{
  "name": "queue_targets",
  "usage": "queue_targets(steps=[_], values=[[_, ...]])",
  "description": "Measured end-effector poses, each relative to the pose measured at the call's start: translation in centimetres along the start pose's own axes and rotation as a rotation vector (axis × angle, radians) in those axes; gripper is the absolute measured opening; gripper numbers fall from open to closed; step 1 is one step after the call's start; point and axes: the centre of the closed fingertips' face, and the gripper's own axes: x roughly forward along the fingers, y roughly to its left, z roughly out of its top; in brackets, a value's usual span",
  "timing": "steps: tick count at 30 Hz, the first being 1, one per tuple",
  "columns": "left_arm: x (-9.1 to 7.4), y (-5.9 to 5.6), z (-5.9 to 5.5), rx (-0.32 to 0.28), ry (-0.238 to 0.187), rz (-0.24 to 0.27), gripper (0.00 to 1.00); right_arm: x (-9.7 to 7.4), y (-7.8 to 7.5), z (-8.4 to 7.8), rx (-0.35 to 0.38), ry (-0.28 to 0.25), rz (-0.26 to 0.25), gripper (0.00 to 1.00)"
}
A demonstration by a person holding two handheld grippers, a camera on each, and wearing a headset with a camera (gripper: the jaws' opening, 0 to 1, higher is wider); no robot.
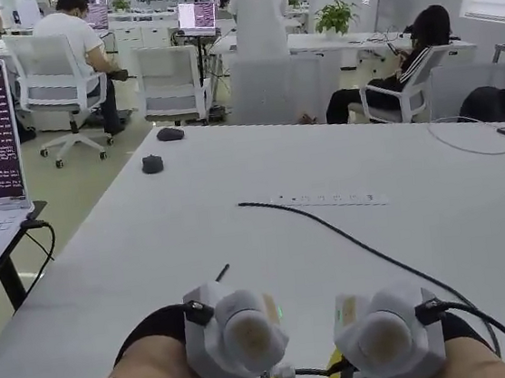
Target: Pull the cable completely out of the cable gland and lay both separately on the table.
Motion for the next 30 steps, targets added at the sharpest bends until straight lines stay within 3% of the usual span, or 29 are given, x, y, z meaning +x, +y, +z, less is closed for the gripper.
queue_targets(steps=[7, 9, 14, 15, 18, 23, 26, 28, 30], values=[[-0.2, 0.4, -0.1, -0.025, 0.004, 0.019, 0.16, -0.2, -0.9, -1.8, 0.041, 0.072, -0.038, 0.03], [-0.3, 0.5, -0.1, -0.029, 0.007, 0.024, 0.16, -0.4, -1.2, -2.7, 0.054, 0.114, -0.058, 0.03], [-0.4, 0.5, 0.0, -0.030, 0.007, 0.038, 0.16, -0.6, -1.1, -3.5, 0.053, 0.152, -0.058, 0.03], [-0.5, 0.6, 0.1, -0.021, 0.004, 0.048, 0.16, -0.6, -1.0, -3.4, 0.045, 0.148, -0.056, 0.06], [-0.7, 0.7, 0.3, -0.018, -0.005, 0.057, 0.16, -0.6, -0.5, -1.6, 0.042, 0.063, -0.037, 0.16], [-0.7, 0.3, 0.4, -0.019, -0.009, 0.054, 0.16, -0.9, 0.1, 0.7, -0.004, -0.032, -0.032, 0.21], [-0.7, 0.3, 0.5, -0.016, -0.014, 0.050, 0.16, -0.9, 0.4, 1.3, -0.025, -0.057, -0.025, 0.11], [-0.7, 0.3, 0.5, -0.021, -0.014, 0.049, 0.16, -1.0, -0.3, 0.5, -0.027, -0.018, -0.052, 0.03], [-0.7, 0.4, 0.5, -0.020, -0.019, 0.052, 0.16, -1.0, -0.4, 0.5, 0.009, -0.038, -0.046, 0.03]])
